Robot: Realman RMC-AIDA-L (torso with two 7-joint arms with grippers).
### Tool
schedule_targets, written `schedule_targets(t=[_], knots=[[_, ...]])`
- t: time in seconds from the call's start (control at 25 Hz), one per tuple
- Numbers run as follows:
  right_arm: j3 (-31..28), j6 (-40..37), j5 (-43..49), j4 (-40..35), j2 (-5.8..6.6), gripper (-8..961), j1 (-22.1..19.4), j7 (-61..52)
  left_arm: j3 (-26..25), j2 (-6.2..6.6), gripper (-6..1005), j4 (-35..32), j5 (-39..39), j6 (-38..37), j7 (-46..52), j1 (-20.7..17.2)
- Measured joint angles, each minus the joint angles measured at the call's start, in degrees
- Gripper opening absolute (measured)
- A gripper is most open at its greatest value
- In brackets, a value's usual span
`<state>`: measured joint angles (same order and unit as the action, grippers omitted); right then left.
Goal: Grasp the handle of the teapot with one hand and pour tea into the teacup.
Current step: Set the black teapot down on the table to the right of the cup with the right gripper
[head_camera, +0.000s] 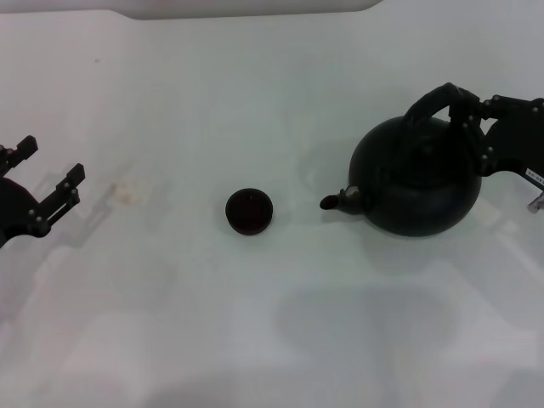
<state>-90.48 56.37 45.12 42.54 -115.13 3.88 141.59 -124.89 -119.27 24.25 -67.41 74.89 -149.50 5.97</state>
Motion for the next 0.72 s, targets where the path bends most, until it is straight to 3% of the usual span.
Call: schedule_targets(t=[0.72], knots=[[-0.7, 2.96, -0.04, -1.61, -0.01, 192, 0.07, 1.0, 0.0, 0.0, 725, -0.09, -0.51, 0.2, 0.0, 0.0]])
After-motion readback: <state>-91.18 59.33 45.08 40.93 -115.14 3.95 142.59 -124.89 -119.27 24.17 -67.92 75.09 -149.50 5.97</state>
